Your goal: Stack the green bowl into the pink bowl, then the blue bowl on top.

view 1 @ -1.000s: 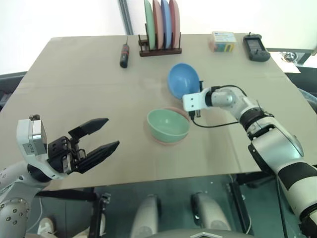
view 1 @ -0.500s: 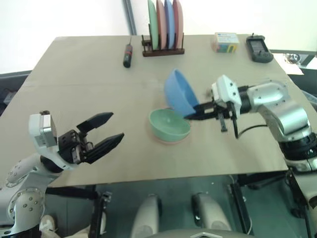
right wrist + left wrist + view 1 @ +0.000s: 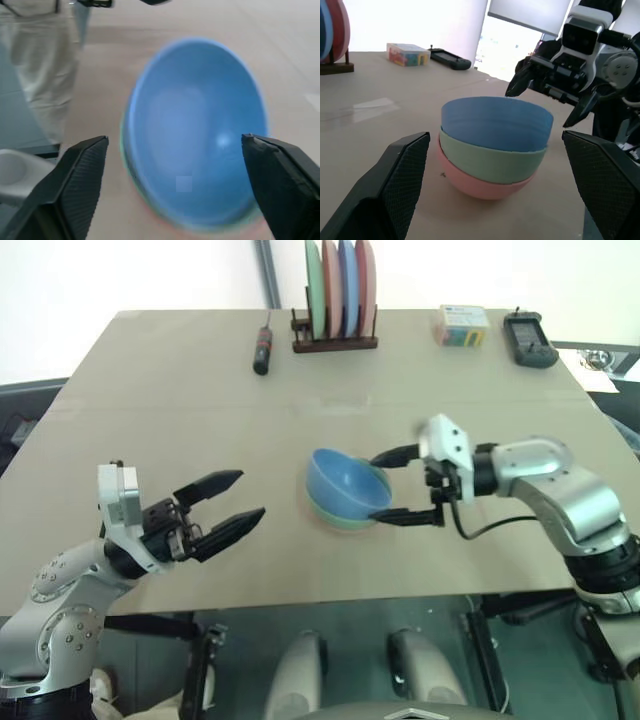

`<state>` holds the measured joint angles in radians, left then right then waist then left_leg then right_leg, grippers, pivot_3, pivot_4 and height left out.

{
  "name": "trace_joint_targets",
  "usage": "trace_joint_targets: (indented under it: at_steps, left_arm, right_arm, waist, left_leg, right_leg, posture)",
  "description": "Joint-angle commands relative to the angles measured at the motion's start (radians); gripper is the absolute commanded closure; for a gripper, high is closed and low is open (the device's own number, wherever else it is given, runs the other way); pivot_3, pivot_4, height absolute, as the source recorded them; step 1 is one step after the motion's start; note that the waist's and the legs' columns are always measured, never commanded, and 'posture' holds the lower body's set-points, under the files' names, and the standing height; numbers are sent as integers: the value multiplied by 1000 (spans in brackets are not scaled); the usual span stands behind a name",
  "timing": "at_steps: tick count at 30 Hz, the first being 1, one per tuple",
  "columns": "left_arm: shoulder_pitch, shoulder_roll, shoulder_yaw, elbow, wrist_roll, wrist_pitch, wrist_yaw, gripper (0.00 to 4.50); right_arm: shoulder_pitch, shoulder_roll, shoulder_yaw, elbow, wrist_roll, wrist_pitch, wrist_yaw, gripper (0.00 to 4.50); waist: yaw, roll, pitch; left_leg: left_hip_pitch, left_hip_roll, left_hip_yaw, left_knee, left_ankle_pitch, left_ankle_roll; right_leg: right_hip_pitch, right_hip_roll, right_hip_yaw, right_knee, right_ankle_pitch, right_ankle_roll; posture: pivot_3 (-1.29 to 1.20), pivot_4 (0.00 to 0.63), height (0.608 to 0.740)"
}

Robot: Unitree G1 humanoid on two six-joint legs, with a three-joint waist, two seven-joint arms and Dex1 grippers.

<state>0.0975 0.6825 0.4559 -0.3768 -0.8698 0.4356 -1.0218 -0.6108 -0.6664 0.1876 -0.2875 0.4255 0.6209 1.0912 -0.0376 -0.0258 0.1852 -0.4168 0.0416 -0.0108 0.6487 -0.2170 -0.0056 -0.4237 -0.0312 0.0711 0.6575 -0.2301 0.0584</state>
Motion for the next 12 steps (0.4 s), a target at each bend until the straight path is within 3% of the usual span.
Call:
trace_joint_targets:
  at_steps: [1,8,12]
  left_arm:
    - [41,17,26,-44,40,-21,24,0]
    - [166,84,138,-61,51,-30,-39,0]
    - [192,110,178,-51,50,-29,-69,0]
  right_arm:
    - [135,-85,-178,-87,32,21,-52,88]
    - [422,-232,-466,-140,42,-33,-52,88]
    - [504,-261,-561,-195,83,-11,-51,88]
  waist:
    - [0,0,0]
    - [-3,0,0]
    - [-3,0,0]
  left_leg:
    - [0,0,0,0,0,0]
    - [1,0,1,0,0,0]
    - [2,1,2,0,0,0]
  right_leg:
    - [0,0,0,0,0,0]
    - [0,0,1,-1,-2,3]
    - [0,0,1,0,-3,4]
  posture:
    - [0,150,740]
    - [0,150,740]
    - [0,150,740]
